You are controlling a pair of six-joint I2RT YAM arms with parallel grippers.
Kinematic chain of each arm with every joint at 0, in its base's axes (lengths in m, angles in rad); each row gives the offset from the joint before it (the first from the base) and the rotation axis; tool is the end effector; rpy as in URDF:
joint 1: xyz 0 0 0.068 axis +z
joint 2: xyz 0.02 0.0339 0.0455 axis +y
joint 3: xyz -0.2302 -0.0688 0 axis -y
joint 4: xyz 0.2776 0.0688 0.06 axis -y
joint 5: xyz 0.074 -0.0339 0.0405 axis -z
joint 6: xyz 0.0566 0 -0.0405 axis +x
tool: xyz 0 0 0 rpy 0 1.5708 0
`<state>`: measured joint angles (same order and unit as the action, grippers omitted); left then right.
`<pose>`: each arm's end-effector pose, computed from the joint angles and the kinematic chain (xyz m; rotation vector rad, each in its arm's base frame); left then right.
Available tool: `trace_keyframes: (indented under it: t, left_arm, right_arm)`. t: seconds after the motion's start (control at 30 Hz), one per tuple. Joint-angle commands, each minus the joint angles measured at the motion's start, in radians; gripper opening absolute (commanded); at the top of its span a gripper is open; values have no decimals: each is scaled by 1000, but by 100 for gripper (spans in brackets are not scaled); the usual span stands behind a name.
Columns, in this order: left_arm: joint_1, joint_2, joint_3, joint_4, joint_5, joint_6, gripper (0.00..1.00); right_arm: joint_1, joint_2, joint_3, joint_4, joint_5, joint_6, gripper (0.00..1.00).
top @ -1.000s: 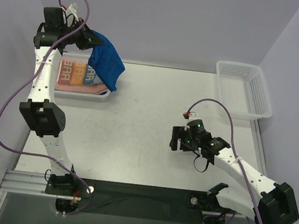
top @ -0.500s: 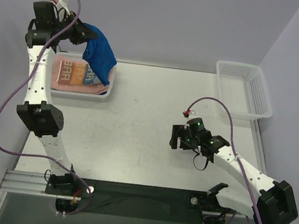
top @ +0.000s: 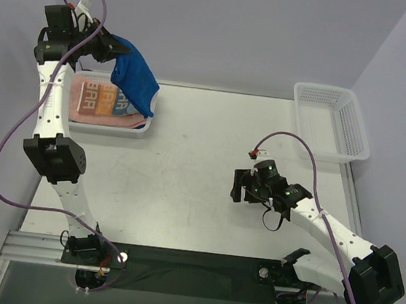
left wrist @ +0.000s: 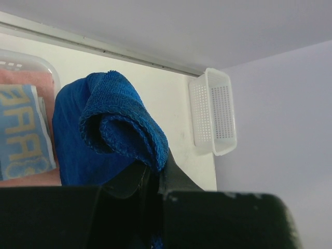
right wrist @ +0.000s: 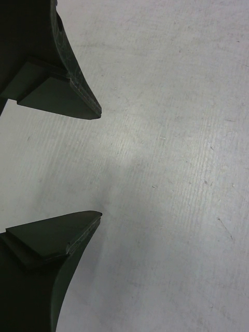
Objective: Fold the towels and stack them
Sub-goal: Neatly place the folded towel into the bin
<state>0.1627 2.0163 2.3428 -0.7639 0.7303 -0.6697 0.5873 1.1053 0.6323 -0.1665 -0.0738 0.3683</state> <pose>0.4681 0.0386 0.4179 -0.3608 2.0102 -1.0511 0.2439 0.1674 0.1683 -0.2908 2.2583 0.6007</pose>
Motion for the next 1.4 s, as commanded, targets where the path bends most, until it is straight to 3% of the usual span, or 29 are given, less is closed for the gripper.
trace_keyframes:
  t: [0.0,0.73,0.93,1.37]
  left_arm:
    - [21,2,7,38,4,9,0]
    - [97,45,-20,38,31,81,0]
    - [129,58,-65,32,21,140,0]
    - [150,136,-108,-34,-68,415,0]
  right_arm:
    - [-9,1,35,-1,17,-5,72]
    - [-12,48,67,-1,-4,-23,72]
    - [-14,59,73,-1,-15,-25,72]
    - [-14,65,92,-25,-57,-34,72]
